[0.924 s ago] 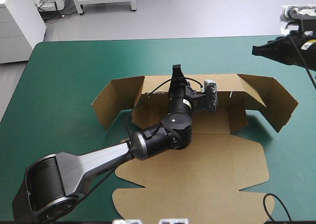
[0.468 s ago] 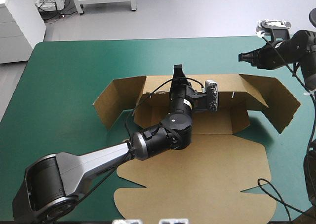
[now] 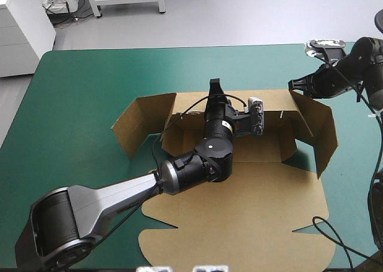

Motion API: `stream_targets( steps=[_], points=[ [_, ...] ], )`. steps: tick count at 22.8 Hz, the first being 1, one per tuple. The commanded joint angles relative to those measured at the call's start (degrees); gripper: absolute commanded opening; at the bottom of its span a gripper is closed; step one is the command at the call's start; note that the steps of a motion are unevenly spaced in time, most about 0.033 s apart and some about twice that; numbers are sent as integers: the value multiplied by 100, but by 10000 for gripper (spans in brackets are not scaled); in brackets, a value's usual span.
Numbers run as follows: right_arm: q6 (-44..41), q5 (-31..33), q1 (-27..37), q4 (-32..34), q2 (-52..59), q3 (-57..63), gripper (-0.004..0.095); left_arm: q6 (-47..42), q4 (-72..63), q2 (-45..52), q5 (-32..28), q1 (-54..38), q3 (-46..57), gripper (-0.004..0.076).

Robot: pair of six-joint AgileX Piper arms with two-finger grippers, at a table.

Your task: Fold the box

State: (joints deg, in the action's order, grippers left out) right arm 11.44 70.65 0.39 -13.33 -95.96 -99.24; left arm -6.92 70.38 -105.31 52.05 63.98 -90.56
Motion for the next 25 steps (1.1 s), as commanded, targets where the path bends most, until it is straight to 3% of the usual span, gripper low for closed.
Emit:
stream_targets(
  steps=[1,6,10,17,25],
  points=[
    [91,109,6,-54,435,-111,-19,-165,321,334,158,44,-146,-10],
    [305,-71,6,-54,952,676,-19,-165,310,334,159,44,-146,-10],
    [628,-792,6,-748,1495,1565,-19,-85,227,334,147,44,-146,-10],
    [882,-2132,6,-984,2383,3218,-19,324,-97,33,145,44,-113,-10],
    [1926,-3436,6,-1827,2922,4405,-19,303,-51,-223,175,44,-102,-10]
  ],
)
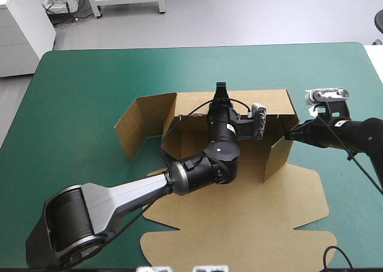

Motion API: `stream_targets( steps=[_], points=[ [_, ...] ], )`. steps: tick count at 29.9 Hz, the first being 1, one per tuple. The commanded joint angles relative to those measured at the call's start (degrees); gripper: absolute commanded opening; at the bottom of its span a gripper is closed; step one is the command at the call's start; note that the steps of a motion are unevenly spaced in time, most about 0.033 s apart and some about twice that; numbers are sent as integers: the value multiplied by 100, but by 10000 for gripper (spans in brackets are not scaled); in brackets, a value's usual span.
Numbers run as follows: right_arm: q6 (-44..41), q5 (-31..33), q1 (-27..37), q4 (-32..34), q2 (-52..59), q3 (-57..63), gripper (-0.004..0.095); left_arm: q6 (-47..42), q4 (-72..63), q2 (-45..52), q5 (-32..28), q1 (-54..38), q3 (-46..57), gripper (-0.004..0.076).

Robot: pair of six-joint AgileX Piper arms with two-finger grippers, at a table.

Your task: Fold the box

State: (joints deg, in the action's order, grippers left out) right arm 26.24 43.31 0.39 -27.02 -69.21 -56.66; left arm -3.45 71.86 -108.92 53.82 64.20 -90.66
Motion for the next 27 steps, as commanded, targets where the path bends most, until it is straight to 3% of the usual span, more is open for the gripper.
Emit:
stream_targets(
  steps=[1,11,13,17,19,21,27],
  points=[
    [561,-866,6,-501,257,256,-19,-44,-199,98,-2,22,-92,-10],
    [1682,-867,6,-559,258,381,10,-61,-221,61,-55,22,-92,-10],
    [1762,-792,6,-548,258,381,93,-76,-198,61,-55,22,-92,-10],
    [2375,-502,6,-539,258,381,387,-76,-198,61,-55,22,-92,-10],
    [2656,-400,6,-554,258,381,487,-76,-198,61,-68,22,-92,-10],
    [2721,-344,6,-554,258,381,529,-76,-198,61,-68,22,-92,-10],
    [2721,-268,6,-567,258,381,527,-76,-194,61,-136,22,-92,-10]
  ],
)
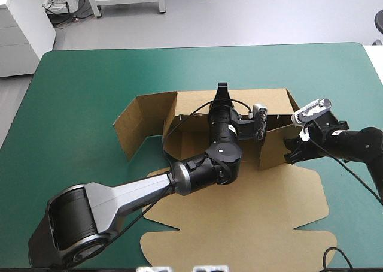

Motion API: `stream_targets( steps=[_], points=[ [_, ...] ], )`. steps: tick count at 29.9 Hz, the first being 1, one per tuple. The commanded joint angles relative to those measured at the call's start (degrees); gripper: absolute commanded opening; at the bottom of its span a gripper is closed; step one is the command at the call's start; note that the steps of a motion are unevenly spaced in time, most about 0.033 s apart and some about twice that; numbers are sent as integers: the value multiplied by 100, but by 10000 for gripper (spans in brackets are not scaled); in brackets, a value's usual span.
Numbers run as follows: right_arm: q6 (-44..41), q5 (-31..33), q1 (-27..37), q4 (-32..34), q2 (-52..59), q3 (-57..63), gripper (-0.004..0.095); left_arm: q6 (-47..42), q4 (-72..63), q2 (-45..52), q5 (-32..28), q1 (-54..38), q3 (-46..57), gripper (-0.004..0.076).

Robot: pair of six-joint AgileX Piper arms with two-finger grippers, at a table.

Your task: Fold the box

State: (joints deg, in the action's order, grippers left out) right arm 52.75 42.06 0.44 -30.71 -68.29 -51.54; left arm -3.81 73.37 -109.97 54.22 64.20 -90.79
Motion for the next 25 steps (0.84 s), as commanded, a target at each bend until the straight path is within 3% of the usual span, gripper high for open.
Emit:
stream_targets(
  steps=[1,4,7,12,15,19,22,25],
  points=[
    [70,-185,1,-210,165,-131,527,-40,-334,166,-177,22,-79,-10],
    [70,-375,1,-333,125,-131,526,-40,-335,166,-177,22,-79,-10],
    [217,-528,1,-852,-34,-131,526,-83,-332,166,-177,22,-79,-10],
    [1166,-497,-10,-2095,-493,-131,515,-83,-332,166,-165,22,-79,-10],
    [1410,-582,-10,-2460,-611,-131,385,-83,-332,166,-165,22,-79,-10],
    [1460,-849,-10,-2416,-638,-131,158,-83,-332,166,-201,22,-79,-10],
    [1567,-888,-10,-2442,-638,-131,58,-83,-332,166,-211,22,-79,-10],
    [1579,-876,-10,-2453,-638,-131,18,-83,-332,166,-211,22,-79,-10]
  ],
)
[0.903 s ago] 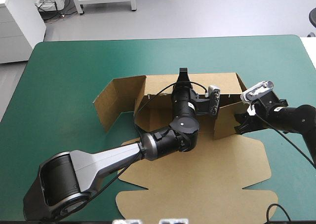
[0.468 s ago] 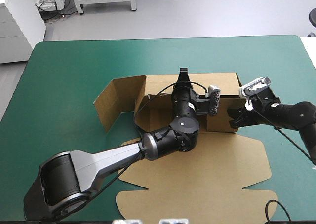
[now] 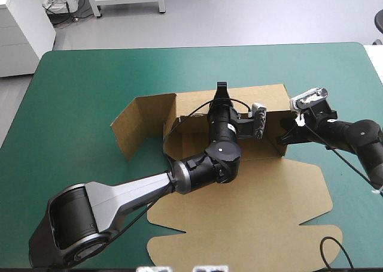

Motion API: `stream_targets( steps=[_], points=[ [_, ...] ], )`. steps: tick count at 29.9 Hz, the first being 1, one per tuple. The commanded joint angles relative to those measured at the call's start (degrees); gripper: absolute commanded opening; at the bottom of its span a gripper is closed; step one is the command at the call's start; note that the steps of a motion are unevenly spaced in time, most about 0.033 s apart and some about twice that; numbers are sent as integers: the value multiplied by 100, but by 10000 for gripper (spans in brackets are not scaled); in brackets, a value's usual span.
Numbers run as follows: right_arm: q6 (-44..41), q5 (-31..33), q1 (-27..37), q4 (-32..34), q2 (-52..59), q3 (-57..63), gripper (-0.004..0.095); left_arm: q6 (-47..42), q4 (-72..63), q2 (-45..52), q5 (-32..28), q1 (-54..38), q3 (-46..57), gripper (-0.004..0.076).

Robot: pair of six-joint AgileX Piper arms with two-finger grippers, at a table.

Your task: Fold the box

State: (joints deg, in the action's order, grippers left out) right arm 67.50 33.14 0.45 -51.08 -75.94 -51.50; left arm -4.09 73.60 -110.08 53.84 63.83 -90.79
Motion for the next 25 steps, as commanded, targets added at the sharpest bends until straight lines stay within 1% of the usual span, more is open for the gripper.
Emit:
stream_targets(
  steps=[1,7,9,13,16,22,25],
  points=[
    [104,29,-11,-415,127,-135,17,-55,-355,177,-162,59,-79,-10],
    [104,209,-11,-391,127,-135,16,-505,-321,177,-162,59,-79,-8],
    [104,219,-11,-376,127,-135,16,-516,-304,177,-185,59,-79,1],
    [104,219,-11,-301,127,-135,3,-516,15,177,-225,59,-79,47],
    [104,209,-11,-170,127,-135,3,-516,195,177,-248,59,-79,122],
    [50,220,-11,-71,127,-135,2,-649,194,177,-277,59,-79,342],
    [37,272,-11,-71,127,-135,3,-661,221,177,-249,59,-79,402]
  ],
)
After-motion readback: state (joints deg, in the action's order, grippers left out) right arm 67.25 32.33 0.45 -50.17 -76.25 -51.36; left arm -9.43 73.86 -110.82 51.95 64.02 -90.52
